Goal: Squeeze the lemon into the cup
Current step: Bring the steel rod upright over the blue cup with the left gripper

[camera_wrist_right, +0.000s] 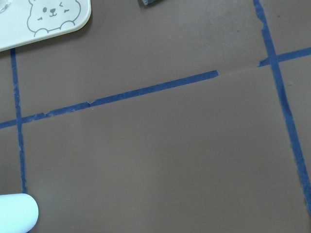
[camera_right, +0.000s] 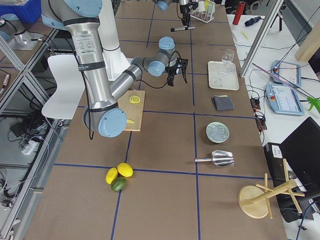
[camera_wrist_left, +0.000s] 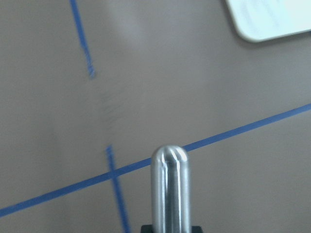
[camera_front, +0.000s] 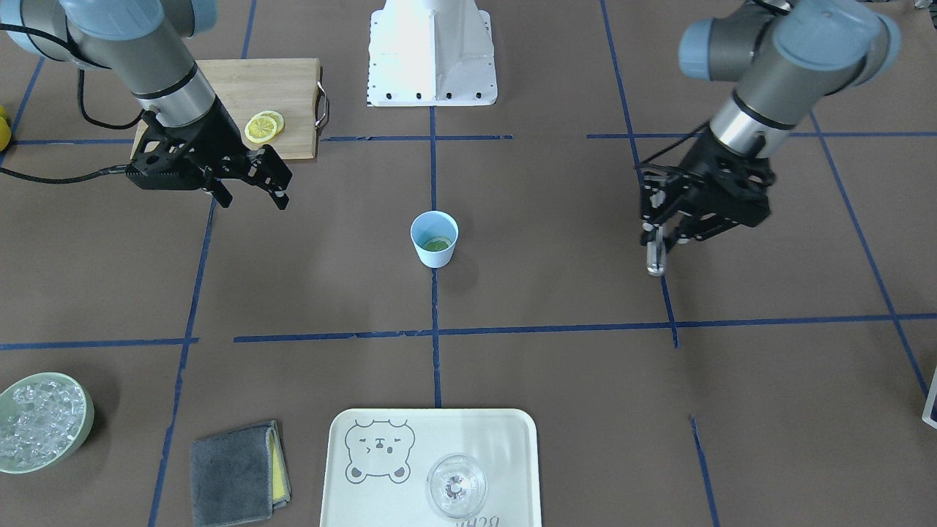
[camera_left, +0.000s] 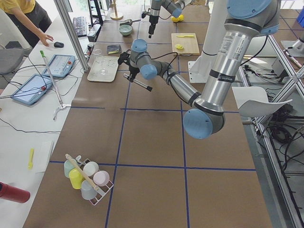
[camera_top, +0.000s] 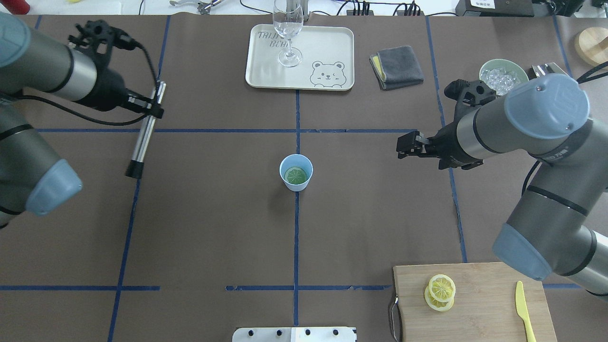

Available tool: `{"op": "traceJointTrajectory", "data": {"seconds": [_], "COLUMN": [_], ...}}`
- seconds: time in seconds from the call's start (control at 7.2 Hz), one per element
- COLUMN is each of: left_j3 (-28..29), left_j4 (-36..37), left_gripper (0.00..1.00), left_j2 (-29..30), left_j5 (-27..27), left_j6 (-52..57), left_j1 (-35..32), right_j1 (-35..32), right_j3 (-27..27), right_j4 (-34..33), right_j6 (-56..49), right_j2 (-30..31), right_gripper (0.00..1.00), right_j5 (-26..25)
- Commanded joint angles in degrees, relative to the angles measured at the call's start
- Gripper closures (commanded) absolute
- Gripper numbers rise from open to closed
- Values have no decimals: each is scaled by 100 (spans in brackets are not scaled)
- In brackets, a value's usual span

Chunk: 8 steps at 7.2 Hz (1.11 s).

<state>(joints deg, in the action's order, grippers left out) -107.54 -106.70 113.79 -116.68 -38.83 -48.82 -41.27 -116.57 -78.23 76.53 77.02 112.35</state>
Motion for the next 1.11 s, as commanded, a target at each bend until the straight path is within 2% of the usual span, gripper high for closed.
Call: {"op": "traceJointTrajectory", "data": {"seconds": [0.0, 0.14, 0.28, 0.42, 0.56, 0.69, 0.83, 0.97], "left_j3": [-283, -312, -190, -32, 317, 817, 1005, 1163], "left_j4": [116, -1043, -2307, -2894, -3831, -5137, -5768, -5957], "left_gripper": [100, 100, 100, 100, 100, 100, 100, 100], "left_j2": [836, 864, 820, 837, 759, 602, 600, 626], "left_j5": [444, 1053, 2234, 3560, 4513, 5497, 6263, 6706], "left_j6": [103, 104, -9, 7, 59, 217, 601, 814], "left_j1": [505, 723, 1317, 1949, 2417, 2700, 3068, 3315], "right_j1": [-232, -381, -443, -444, -444, -444, -435, -435], "right_j3": [-268, -348, -410, -410, -445, -454, -446, -454], "right_j4": [0, 0, -8, 0, -8, -8, -8, -8], "right_j6": [-181, -565, -621, -613, -613, -613, -613, -613], "right_j2": [409, 637, 744, 806, 841, 859, 850, 850], "right_gripper": [0, 0, 0, 0, 0, 0, 0, 0], "right_j5": [24, 32, 85, 103, 103, 111, 129, 138]}}
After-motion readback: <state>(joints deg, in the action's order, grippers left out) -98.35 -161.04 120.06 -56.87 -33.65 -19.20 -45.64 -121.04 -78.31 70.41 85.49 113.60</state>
